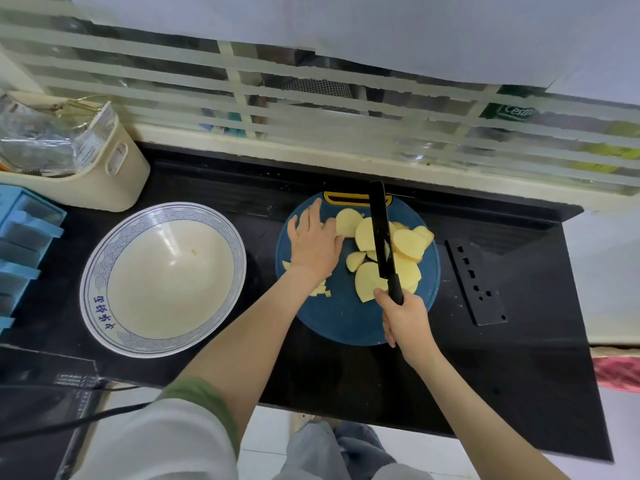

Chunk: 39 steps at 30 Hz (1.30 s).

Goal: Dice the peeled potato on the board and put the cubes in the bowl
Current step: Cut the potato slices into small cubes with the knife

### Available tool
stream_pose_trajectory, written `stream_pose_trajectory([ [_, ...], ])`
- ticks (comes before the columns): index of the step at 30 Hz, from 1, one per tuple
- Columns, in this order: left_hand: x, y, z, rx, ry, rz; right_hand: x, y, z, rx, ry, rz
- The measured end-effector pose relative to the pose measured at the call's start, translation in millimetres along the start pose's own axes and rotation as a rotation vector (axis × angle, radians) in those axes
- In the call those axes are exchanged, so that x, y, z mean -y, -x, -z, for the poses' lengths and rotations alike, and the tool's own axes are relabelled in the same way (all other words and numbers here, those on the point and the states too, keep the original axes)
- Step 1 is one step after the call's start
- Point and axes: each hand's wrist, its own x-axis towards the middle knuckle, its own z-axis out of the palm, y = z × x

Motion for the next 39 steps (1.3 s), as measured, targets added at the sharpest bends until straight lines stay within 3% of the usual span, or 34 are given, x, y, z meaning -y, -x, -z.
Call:
stream_pose_trajectory([
  [14,12,-13,4,0.066,0.080,0.031,-3,-12,6,-0.004,-0.012,-0.033],
  [18,-3,1,12,-0.032,0.067,-0.097,3,-13,5,-0.013,-0.028,-0.017],
  [21,-22,18,4,0.037,-0.017,-0.220,6,-12,4,-0.015,-0.024,-0.019],
  [29,-20,32,-4,0.061,-0.224,-0.261,1,-3,9,-0.019,0.032,0.002],
  [34,-12,34,-5,-0.092,-0.290,-0.432,-4,7,10,-0.034,0.017,-0.010],
  [39,-17,48,0,-0.203,-0.094,-0.383,-11,22,16,0.006,0.053,-0.033],
])
